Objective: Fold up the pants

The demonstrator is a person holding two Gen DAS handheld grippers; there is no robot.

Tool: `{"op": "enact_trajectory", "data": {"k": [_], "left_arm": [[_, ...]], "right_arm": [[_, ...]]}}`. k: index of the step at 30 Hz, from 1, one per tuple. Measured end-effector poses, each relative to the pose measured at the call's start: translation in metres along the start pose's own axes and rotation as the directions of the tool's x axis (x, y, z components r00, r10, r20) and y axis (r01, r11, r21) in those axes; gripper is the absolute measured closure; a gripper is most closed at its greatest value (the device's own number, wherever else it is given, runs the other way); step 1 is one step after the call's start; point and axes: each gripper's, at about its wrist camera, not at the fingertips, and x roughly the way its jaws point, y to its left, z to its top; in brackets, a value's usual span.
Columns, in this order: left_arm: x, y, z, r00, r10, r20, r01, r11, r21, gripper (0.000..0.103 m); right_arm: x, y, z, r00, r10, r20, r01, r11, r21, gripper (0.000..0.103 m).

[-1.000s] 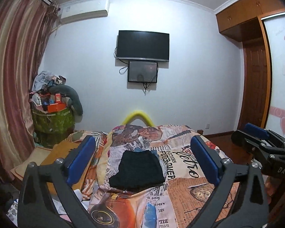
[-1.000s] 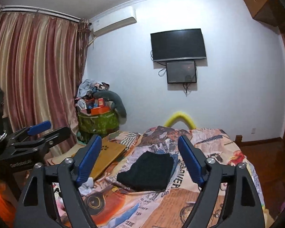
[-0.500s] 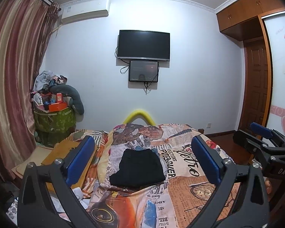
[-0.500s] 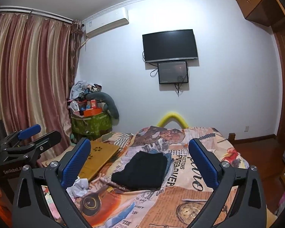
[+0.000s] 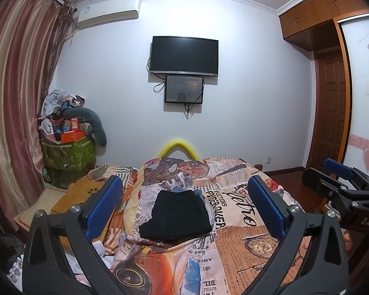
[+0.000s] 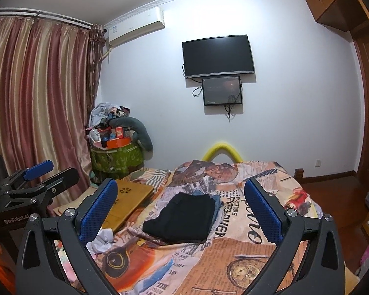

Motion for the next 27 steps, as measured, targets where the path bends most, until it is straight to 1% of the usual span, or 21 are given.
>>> {"op": "enact_trajectory", "data": {"k": [16, 27], "left_arm": [[0.0025, -0.0051, -0.0005, 1.0, -0.021, -0.005, 0.021, 1.0, 0.005, 0.0], [0.0044, -0.007, -0.0015, 0.999, -0.036, -0.022, 0.036, 0.999, 0.007, 0.0]], "right_arm": [[-0.0023, -0.0007, 0.0002, 1.0, 0.0, 0.003, 0.0, 1.0, 0.005, 0.001], [-0.0045, -0.0005, 0.0009, 1.0, -0.001, 0.009, 0.001, 1.0, 0.004, 0.001]]}}
